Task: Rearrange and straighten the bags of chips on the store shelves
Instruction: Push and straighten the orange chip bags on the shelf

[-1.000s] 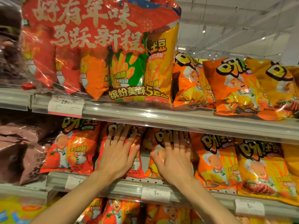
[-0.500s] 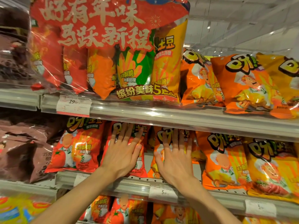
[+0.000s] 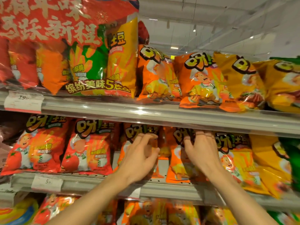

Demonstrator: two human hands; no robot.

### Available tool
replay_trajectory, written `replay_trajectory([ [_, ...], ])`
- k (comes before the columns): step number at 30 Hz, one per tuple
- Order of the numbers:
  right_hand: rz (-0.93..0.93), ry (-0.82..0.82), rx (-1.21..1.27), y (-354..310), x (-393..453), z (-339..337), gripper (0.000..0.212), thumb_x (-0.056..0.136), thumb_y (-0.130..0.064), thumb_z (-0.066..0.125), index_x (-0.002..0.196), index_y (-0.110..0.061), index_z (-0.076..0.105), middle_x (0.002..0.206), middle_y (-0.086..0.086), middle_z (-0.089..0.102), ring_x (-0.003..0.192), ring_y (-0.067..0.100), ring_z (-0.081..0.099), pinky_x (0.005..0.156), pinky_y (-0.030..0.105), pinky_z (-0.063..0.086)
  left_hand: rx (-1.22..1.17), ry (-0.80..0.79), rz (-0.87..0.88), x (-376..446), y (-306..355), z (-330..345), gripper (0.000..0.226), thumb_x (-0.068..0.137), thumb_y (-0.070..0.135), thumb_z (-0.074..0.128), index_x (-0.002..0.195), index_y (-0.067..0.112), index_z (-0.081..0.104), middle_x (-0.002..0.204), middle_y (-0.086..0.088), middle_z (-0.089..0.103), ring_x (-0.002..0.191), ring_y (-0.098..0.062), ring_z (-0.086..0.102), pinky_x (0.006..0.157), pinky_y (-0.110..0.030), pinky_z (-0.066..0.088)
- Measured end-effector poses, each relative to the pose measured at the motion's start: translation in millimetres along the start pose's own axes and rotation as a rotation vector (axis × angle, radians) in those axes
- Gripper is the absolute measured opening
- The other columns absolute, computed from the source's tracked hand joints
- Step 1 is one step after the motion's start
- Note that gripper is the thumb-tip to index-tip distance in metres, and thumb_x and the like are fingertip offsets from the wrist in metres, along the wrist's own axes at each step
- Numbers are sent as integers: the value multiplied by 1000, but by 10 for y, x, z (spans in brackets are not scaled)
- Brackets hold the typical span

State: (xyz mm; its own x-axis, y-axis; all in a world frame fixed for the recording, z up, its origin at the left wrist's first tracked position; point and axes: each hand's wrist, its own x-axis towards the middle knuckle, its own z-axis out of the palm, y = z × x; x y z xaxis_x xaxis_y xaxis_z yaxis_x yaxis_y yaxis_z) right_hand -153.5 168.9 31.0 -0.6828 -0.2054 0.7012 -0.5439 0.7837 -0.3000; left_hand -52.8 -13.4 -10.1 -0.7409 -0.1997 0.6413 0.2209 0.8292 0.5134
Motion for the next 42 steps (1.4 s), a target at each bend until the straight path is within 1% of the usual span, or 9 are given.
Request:
replay_trajectory([
  [7, -110, -258, -85, 723, -130, -194, 29, 97, -23, 50, 123, -11, 54, 117, 16, 58, 103, 37, 61, 81, 42, 49, -190, -253, -248, 256, 331, 734, 79, 88, 50, 68, 153, 42, 23, 157, -4, 30, 145, -20, 31, 117, -29, 27],
  [13, -133, -317, 20, 1019, -194, -209, 29, 97, -15, 48, 126, -17, 52, 126, 7, 50, 104, 25, 59, 82, 29, 42, -250, -210, -307, 328, 363, 914, 86, 88, 47, 69, 149, 54, 8, 156, -4, 36, 143, -22, 35, 114, -34, 31],
  [19, -64, -293, 96, 1142, -125, -213, 29, 102, -20, 42, 128, -11, 50, 120, 11, 56, 109, 29, 58, 85, 33, 44, -271, -68, -300, 382, 475, 876, 84, 86, 50, 71, 151, 47, 19, 152, 1, 41, 137, -19, 42, 104, -26, 35],
  [21, -16, -297, 142, 1132, -107, -225, 32, 103, -31, 40, 125, -10, 49, 111, 10, 57, 104, 29, 60, 75, 30, 41, -273, -49, -289, 401, 521, 819, 78, 86, 51, 70, 149, 45, 24, 148, 2, 46, 124, -13, 53, 96, -25, 42],
  [24, 43, -368, 213, 1116, -94, -278, 64, 95, -64, 34, 133, -14, 43, 108, 5, 61, 100, 21, 61, 75, 32, 44, -320, -39, -303, 347, 517, 680, 72, 87, 52, 69, 146, 44, 28, 141, 10, 49, 98, -2, 67, 78, -22, 55],
  [28, 36, -549, 472, 979, -119, -356, 96, 70, -92, 41, 148, -52, 2, 111, -17, 63, 101, -3, 59, 84, 24, 46, -396, -55, -278, 196, 427, 502, 71, 89, 51, 69, 147, 51, 28, 151, 20, 39, 135, 1, 39, 105, -25, 33],
  [32, 35, -698, 712, 826, -131, -270, 112, 67, -73, 71, 146, -59, -7, 102, -25, 71, 100, -9, 63, 88, 14, 48, -407, -169, -258, 90, 382, 437, 70, 88, 52, 68, 131, 79, 19, 143, 47, 26, 129, 28, 25, 105, -16, 24],
  [37, 13, -719, 810, 804, -142, -206, 118, 63, -60, 84, 148, -57, 3, 111, -16, 72, 111, -1, 63, 100, 35, 50, -387, -298, -233, 115, 253, 398, 99, 76, 72, 66, 155, 50, 11, 159, 31, 19, 145, 10, 18, 121, -28, 21],
  [42, 11, -742, 832, 845, -107, -200, 121, 67, -45, 88, 153, -47, 3, 116, -14, 69, 109, -1, 63, 89, 21, 54, -408, -338, -187, 186, 263, 383, 97, 74, 60, 78, 150, 55, 18, 135, 56, 30, 128, 30, 26, 99, 0, 27],
])
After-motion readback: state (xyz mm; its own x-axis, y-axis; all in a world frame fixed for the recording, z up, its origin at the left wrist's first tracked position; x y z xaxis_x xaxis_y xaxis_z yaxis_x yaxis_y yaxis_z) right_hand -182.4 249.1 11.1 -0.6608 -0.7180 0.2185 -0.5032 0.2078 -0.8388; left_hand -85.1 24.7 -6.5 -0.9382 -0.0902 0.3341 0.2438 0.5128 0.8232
